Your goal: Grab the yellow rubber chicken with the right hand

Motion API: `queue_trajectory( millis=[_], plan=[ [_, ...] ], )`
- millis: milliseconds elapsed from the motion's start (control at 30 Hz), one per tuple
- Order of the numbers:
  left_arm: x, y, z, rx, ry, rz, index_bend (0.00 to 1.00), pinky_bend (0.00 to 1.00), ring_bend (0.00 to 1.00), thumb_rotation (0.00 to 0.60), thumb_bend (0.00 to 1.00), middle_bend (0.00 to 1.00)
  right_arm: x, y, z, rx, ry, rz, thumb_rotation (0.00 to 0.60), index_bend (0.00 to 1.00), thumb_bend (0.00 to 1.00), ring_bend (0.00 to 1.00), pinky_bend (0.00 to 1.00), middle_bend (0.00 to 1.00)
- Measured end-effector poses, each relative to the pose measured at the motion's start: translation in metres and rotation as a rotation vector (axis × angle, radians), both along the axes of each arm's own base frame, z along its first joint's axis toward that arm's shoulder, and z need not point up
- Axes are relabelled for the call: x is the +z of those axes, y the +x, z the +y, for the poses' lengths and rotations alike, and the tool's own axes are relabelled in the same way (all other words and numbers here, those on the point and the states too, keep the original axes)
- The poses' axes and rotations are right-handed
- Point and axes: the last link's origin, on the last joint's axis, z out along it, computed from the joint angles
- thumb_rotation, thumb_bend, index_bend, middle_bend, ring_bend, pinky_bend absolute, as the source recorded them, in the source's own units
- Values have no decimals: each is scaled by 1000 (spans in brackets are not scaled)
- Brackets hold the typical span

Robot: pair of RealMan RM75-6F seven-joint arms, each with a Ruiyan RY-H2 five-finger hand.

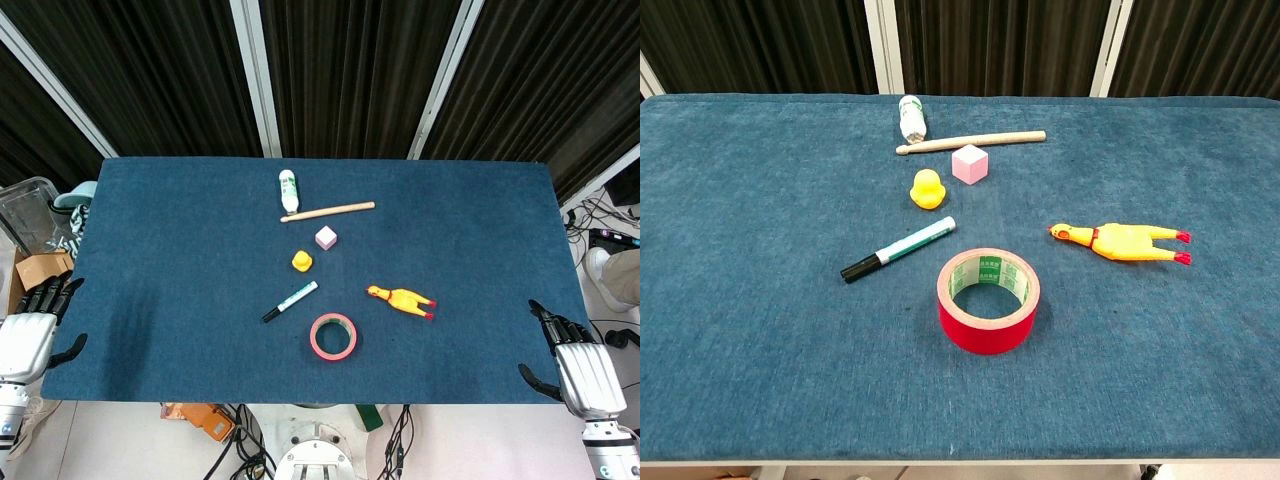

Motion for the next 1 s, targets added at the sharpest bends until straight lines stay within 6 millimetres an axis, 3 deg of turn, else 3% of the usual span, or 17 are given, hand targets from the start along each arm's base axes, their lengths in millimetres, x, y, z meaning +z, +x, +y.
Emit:
queue_trajectory(
  millis=[567, 867, 1000],
  plan=[
    [0, 1, -3, -4, 1, 4, 96, 117, 3, 600, 295, 0, -1, -5, -7, -35, -27, 11, 600, 117, 344, 297, 318, 289],
    [3, 0, -3, 5, 12, -8, 95, 117, 3, 600, 295, 0, -29, 4, -22, -66, 20, 44, 600, 87, 336, 280, 318, 289],
    [2, 1, -3, 2, 7, -5, 95, 117, 3, 600, 295, 0, -46, 8, -36, -93, 86, 91, 600, 78, 284, 257, 316, 289]
  ],
)
